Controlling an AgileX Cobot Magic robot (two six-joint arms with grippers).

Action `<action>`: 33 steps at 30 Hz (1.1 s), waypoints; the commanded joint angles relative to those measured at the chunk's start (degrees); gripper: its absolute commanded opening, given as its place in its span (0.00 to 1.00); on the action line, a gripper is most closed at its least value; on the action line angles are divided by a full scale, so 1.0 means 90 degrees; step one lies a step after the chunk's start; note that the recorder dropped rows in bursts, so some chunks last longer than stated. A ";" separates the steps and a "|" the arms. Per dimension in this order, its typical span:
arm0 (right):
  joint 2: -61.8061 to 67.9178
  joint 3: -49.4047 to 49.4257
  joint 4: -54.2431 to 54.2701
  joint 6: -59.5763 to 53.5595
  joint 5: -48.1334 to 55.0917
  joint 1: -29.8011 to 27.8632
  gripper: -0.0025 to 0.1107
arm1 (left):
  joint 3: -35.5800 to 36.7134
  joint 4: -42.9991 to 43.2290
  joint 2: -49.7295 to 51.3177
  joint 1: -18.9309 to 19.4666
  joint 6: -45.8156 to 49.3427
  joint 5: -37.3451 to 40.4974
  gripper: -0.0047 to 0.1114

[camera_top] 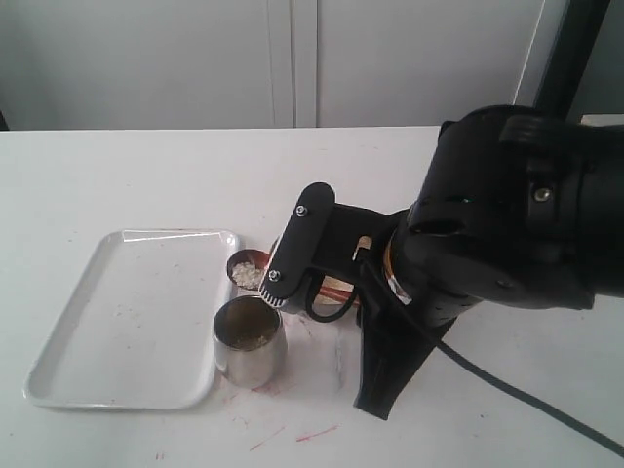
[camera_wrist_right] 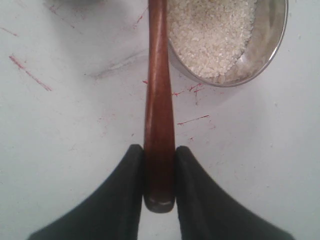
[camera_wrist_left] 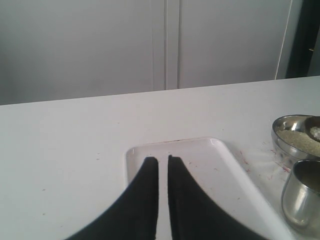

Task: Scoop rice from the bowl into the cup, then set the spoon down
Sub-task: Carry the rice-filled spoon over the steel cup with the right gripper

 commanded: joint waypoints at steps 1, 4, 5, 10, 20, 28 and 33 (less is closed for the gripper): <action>-0.0078 0.0035 -0.0078 -0.0285 0.0097 0.0025 0.02 | -0.0022 -0.0025 -0.0027 -0.0016 -0.0013 -0.0028 0.16; -0.0078 0.0035 -0.0093 -0.0479 0.0199 0.0025 0.02 | -0.0022 -0.0025 -0.0027 -0.0016 -0.0013 -0.0028 0.16; -0.0078 0.0035 -0.0128 -0.0479 0.0216 0.0025 0.02 | -0.0022 -0.0025 -0.0027 -0.0016 -0.0013 -0.0028 0.16; -0.0078 0.0035 -0.0342 -0.0479 0.0264 0.0025 0.02 | -0.0022 -0.0025 -0.0027 -0.0016 -0.0013 -0.0028 0.16; -0.0078 0.0035 -0.0519 -0.0570 0.0213 0.0025 0.02 | -0.0022 -0.0025 -0.0027 -0.0016 -0.0013 -0.0028 0.16; -0.0078 0.0035 -0.0625 -0.0650 0.0121 0.0025 0.02 | -0.0022 -0.0025 -0.0027 -0.0016 -0.0013 -0.0028 0.16; -0.0078 0.0035 -0.0850 -0.0638 0.0121 0.0025 0.02 | -0.0022 -0.0025 -0.0027 -0.0016 -0.0013 -0.0028 0.16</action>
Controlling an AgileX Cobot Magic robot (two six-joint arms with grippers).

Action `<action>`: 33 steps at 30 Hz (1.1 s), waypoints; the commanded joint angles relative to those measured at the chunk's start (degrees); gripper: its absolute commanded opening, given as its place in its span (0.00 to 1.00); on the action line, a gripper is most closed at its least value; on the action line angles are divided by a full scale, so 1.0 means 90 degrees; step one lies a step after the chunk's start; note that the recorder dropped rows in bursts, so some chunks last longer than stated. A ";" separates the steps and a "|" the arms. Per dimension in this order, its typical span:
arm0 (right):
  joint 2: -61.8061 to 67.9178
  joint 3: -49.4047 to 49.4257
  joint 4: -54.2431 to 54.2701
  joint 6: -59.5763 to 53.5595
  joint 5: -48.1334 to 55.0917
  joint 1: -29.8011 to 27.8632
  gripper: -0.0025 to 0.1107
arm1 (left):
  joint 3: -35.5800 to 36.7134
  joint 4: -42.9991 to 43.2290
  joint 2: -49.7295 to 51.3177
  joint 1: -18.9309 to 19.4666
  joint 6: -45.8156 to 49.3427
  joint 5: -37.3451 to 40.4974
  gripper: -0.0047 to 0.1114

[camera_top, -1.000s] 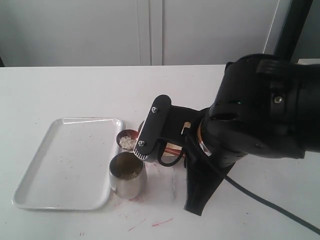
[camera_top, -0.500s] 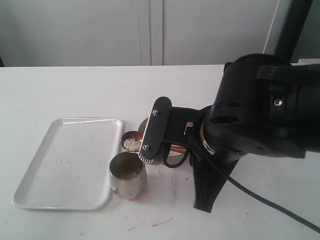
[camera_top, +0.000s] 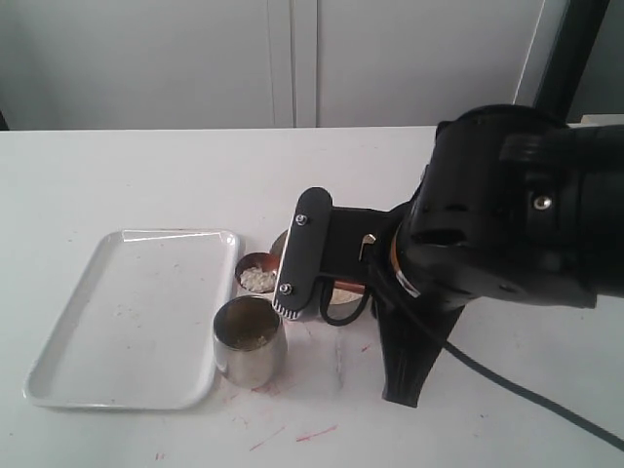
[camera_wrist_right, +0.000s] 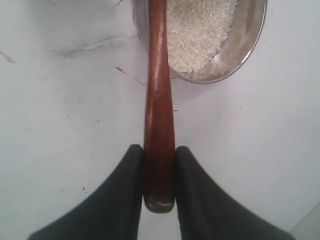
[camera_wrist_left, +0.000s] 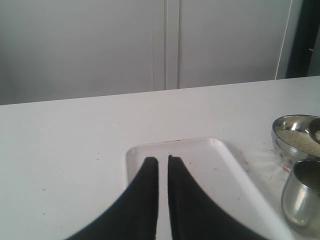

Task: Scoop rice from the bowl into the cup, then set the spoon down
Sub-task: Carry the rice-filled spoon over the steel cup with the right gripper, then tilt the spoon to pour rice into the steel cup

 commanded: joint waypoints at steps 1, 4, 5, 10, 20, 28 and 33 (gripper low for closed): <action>-0.0078 0.0035 -0.0226 -0.0052 -0.0027 0.0025 0.02 | -0.0022 -0.0025 -0.0027 -0.0016 -0.0013 -0.0028 0.16; -0.0078 0.0035 -0.0285 -0.0052 -0.0027 0.0065 0.02 | -0.0022 -0.0025 -0.0027 -0.0016 -0.0013 -0.0028 0.16; -0.0078 0.0035 -0.0394 -0.0052 -0.0007 0.0113 0.02 | -0.0022 -0.0025 -0.0027 -0.0016 -0.0013 -0.0028 0.16; -0.0078 0.0035 -0.0693 0.0083 0.0076 0.0397 0.02 | -0.0022 -0.0025 -0.0027 -0.0016 -0.0013 -0.0028 0.16; -0.0078 0.0035 -0.0837 0.0204 0.0268 0.0424 0.02 | -0.0022 -0.0025 -0.0027 -0.0016 -0.0013 -0.0028 0.16; -0.0067 0.0035 -0.1034 0.0204 0.0320 0.0683 0.02 | -0.0022 -0.0025 -0.0027 -0.0016 -0.0013 -0.0028 0.16; 0.0049 0.0035 -0.1162 0.0300 0.0434 0.0738 0.02 | -0.0022 -0.0025 -0.0027 -0.0016 -0.0013 -0.0028 0.16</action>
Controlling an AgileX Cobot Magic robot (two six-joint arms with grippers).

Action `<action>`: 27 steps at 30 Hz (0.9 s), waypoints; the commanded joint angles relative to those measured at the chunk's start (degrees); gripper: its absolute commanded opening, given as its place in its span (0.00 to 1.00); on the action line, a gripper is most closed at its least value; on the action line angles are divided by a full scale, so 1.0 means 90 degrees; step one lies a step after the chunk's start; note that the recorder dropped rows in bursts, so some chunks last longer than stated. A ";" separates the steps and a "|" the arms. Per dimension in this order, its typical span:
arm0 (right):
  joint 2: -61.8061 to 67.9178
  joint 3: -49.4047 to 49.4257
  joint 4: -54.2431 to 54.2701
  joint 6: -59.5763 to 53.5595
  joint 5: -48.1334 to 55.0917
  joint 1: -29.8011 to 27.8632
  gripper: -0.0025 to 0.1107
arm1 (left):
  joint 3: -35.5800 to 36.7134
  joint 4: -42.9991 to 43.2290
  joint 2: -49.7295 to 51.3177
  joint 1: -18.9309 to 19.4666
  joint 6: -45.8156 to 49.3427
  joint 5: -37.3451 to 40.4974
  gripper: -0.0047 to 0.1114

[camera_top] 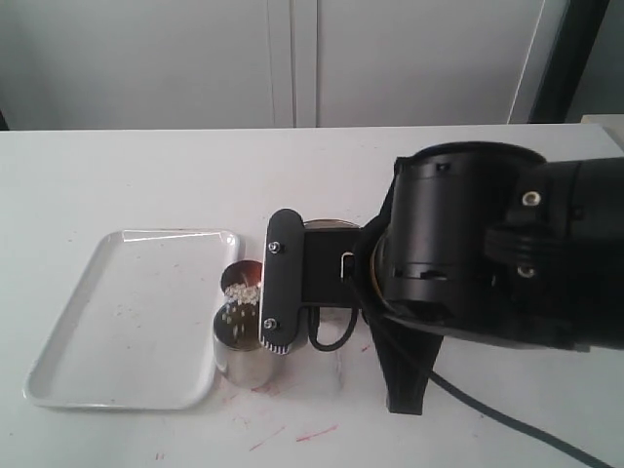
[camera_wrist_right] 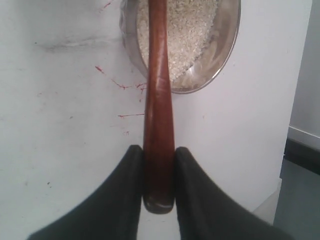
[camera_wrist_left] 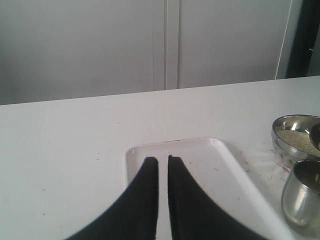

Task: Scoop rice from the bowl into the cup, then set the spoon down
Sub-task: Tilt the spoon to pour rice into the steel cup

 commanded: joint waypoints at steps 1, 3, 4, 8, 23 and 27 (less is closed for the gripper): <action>0.0065 0.0035 -0.0226 0.0208 0.0096 0.0049 0.02 | -0.0022 -0.0025 -0.0027 -0.0016 -0.0013 -0.0028 0.16; 0.0079 0.0035 -0.0293 0.0274 0.0109 0.0049 0.02 | -0.0022 -0.0025 -0.0027 -0.0016 -0.0013 -0.0028 0.16; 0.0079 0.0035 -0.0293 0.0274 0.0098 0.0049 0.02 | -0.0022 -0.0025 -0.0027 -0.0016 -0.0013 -0.0028 0.16; 0.0079 0.0035 -0.0329 0.0274 0.0109 0.0049 0.02 | -0.0022 -0.0025 -0.0027 -0.0016 -0.0013 -0.0028 0.16; 0.0079 0.0070 -0.0169 0.0321 0.0216 0.0049 0.02 | -0.0022 -0.0025 -0.0027 -0.0016 -0.0013 -0.0028 0.16; 0.0079 0.0461 -0.0248 0.0362 0.0199 0.0159 0.02 | -0.0022 -0.0025 -0.0027 -0.0016 -0.0013 -0.0028 0.16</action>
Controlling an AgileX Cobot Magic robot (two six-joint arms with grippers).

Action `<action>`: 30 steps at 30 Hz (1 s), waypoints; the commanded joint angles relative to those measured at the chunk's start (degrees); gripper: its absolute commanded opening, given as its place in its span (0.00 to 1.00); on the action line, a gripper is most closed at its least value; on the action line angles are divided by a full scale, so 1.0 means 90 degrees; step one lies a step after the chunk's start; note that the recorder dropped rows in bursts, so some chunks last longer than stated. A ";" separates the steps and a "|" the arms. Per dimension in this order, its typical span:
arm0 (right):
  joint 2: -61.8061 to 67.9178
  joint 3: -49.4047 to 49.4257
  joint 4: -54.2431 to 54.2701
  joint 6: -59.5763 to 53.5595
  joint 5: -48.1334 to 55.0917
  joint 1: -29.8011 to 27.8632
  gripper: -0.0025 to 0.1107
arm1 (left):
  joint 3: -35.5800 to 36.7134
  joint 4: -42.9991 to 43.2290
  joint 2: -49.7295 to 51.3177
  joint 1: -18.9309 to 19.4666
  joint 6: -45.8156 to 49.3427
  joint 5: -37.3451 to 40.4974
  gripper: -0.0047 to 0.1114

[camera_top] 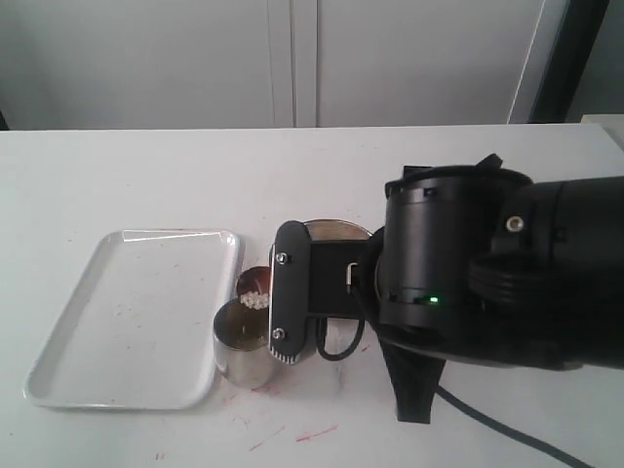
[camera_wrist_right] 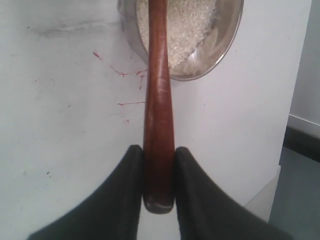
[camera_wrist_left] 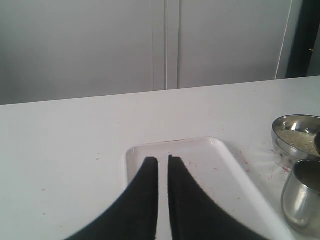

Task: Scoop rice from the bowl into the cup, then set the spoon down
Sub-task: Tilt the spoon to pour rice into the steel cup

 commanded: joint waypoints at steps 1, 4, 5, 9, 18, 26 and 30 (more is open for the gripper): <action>-0.0002 0.0307 -0.0046 0.0147 0.0011 0.0105 0.02 | -0.0022 -0.0025 -0.0027 -0.0016 -0.0013 -0.0028 0.16; -0.0002 0.0307 -0.0148 0.0509 -0.0141 0.0105 0.02 | -0.0022 -0.0025 -0.0027 -0.0016 -0.0013 -0.0028 0.16; -0.0002 0.0307 -0.0148 0.0509 -0.0141 0.0105 0.02 | -0.0022 -0.0025 -0.0027 -0.0016 -0.0013 -0.0028 0.16; -0.0002 0.0307 -0.0287 0.0509 -0.0141 0.0105 0.02 | -0.0022 -0.0025 -0.0027 -0.0016 -0.0013 -0.0028 0.16; 0.0018 0.0307 -0.0576 0.0484 -0.0225 0.0272 0.02 | -0.0022 -0.0025 -0.0027 -0.0016 -0.0013 -0.0028 0.16; 0.0155 0.0307 -0.0811 0.0584 0.0055 0.0303 0.02 | -0.0022 -0.0025 -0.0027 -0.0016 -0.0013 -0.0028 0.16; 0.0155 0.0307 -0.0927 0.0684 0.0106 0.0308 0.02 | -0.0022 -0.0025 -0.0027 -0.0016 -0.0013 -0.0028 0.16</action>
